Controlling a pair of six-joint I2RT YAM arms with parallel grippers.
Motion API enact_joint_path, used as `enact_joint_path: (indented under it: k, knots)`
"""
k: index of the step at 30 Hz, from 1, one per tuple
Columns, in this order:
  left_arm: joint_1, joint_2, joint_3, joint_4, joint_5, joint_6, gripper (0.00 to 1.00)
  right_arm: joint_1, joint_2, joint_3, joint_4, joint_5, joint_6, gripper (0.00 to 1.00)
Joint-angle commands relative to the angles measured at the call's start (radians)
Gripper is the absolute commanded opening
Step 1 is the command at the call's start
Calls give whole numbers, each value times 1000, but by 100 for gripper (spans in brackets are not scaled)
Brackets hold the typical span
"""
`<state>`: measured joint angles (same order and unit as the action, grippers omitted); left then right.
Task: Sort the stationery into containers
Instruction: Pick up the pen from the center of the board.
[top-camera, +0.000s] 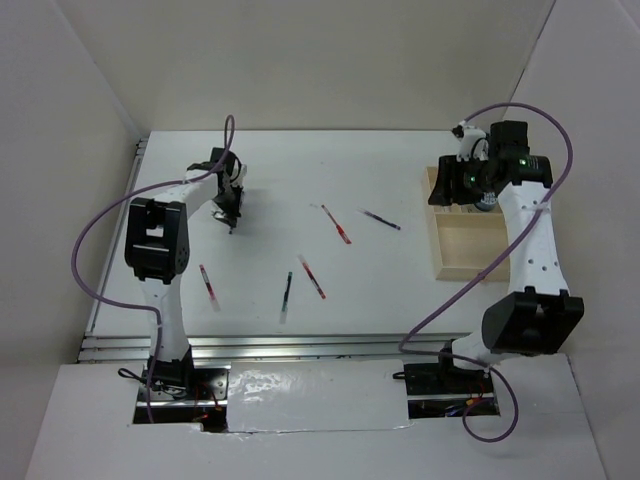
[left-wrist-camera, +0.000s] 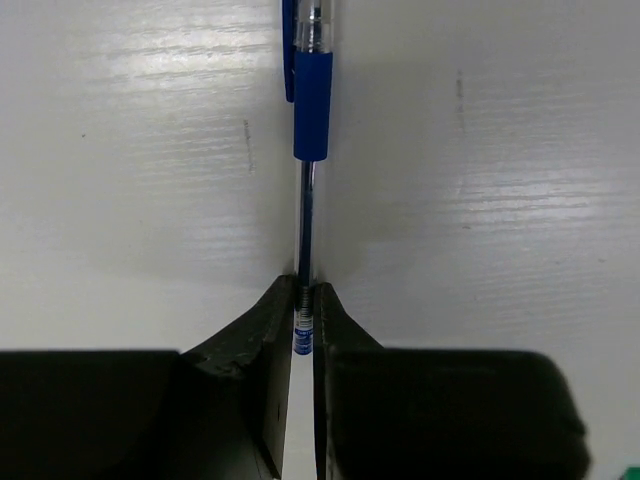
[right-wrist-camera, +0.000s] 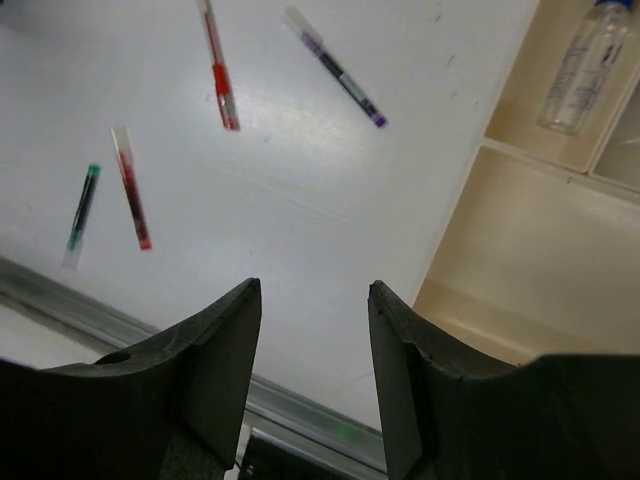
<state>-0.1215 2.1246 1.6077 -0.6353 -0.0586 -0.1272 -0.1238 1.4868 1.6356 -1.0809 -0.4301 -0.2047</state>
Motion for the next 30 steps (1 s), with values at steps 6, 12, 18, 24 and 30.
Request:
enact_joint_path:
  k: [6, 12, 18, 24, 30]
  knots:
    - [2, -210, -31, -75, 486, 112, 0, 197, -284, -172, 131, -32, -223, 49]
    - [-125, -368, -86, -223, 816, 208, 0, 513, -413, -234, 236, 85, -387, 41]
    - [-237, -457, -166, -248, 936, 216, 0, 799, -387, -275, 315, 224, -505, 43]
    - [-286, -459, -140, -305, 977, 244, 0, 1088, -330, -364, 372, 401, -685, 44]
    - [-310, -459, -155, -365, 1017, 279, 0, 1147, -220, -341, 386, 424, -720, 42]
